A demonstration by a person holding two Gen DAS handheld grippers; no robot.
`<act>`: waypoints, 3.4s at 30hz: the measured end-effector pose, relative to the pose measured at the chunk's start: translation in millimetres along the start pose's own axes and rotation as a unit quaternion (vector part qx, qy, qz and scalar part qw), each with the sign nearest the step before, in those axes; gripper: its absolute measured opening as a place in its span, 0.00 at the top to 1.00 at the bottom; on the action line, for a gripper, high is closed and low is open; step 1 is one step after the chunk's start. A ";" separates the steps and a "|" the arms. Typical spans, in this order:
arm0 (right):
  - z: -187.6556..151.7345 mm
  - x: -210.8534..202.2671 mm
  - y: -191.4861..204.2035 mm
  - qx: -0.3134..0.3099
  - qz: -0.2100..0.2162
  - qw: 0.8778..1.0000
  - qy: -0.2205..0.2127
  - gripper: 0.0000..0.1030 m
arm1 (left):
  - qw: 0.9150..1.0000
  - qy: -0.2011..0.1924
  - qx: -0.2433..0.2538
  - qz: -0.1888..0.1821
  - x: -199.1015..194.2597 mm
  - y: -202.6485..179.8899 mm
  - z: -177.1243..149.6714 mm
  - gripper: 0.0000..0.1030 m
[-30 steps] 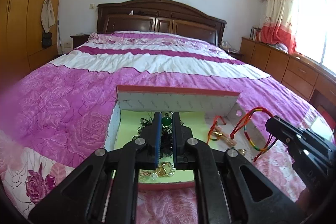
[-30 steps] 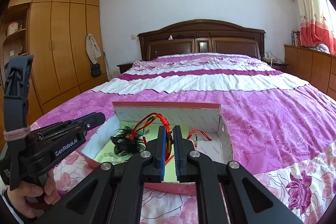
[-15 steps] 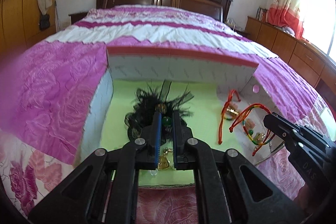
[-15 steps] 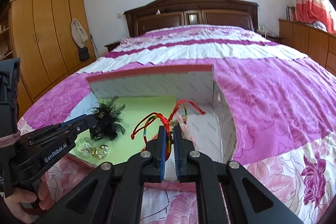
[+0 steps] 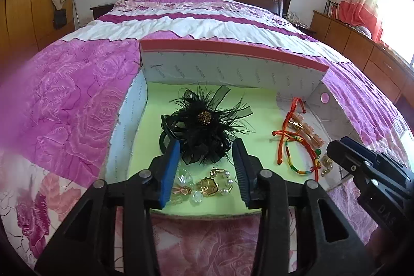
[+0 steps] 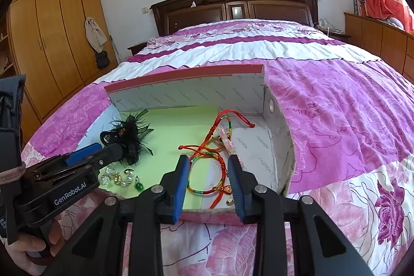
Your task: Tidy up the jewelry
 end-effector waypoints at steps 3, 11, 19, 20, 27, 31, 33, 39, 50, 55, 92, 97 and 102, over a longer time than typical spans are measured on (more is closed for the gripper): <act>1.1 -8.2 3.0 0.000 0.000 1.000 -0.009 0.63 | 1.000 -0.007 0.001 -0.001 -8.5 2.2 -1.2 0.64; 0.0 -37.1 16.2 -0.015 0.003 0.999 -0.043 0.53 | 1.000 -0.028 0.001 0.007 -30.9 8.0 -4.1 0.56; -16.3 -59.7 25.1 -0.025 -0.003 0.997 -0.070 0.42 | 0.998 -0.062 -0.009 0.014 -52.7 16.8 -14.1 0.51; -19.1 -61.6 25.3 -0.024 -0.004 0.997 -0.070 0.42 | 0.998 -0.064 -0.010 0.015 -54.3 17.5 -15.4 0.51; -37.6 -74.4 24.2 -0.014 -0.006 0.997 -0.081 0.39 | 0.997 -0.074 -0.006 0.025 -62.9 18.7 -29.9 0.46; -47.1 -77.2 24.2 -0.018 -0.016 0.996 -0.083 0.39 | 0.996 -0.079 -0.002 0.033 -66.3 18.1 -40.3 0.45; -51.7 -78.0 23.8 -0.017 -0.017 0.996 -0.084 0.39 | 0.996 -0.080 -0.002 0.035 -66.8 17.9 -43.7 0.44; -62.3 -79.7 24.7 -0.016 -0.020 0.996 -0.084 0.38 | 0.995 -0.086 0.001 0.040 -68.6 15.9 -50.3 0.42; -64.7 -81.0 27.2 -0.020 -0.023 0.996 -0.085 0.37 | 0.995 -0.086 0.000 0.045 -68.4 14.8 -54.4 0.39; -64.7 -80.5 28.2 -0.022 -0.023 0.996 -0.085 0.37 | 0.995 -0.086 -0.001 0.044 -67.9 15.1 -54.4 0.39; -65.5 -80.3 28.5 -0.024 -0.023 0.996 -0.083 0.36 | 0.995 -0.086 -0.001 0.042 -67.8 15.0 -54.8 0.39; -65.7 -80.1 28.3 -0.023 -0.023 0.996 -0.083 0.36 | 0.995 -0.087 -0.001 0.042 -67.8 15.1 -54.8 0.39; -65.6 -80.1 28.3 -0.024 -0.023 0.996 -0.083 0.36 | 0.995 -0.087 -0.001 0.042 -67.8 15.2 -54.9 0.39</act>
Point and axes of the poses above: each gripper's, at about its wrist camera, not at the fingertips, and x roughly the way its jaws point, y to its left, z to its top, the point moved 2 cm from there along x, roughly the way its jaws point, and after that the axes turned 13 degrees about z, right-handed, at the moved point
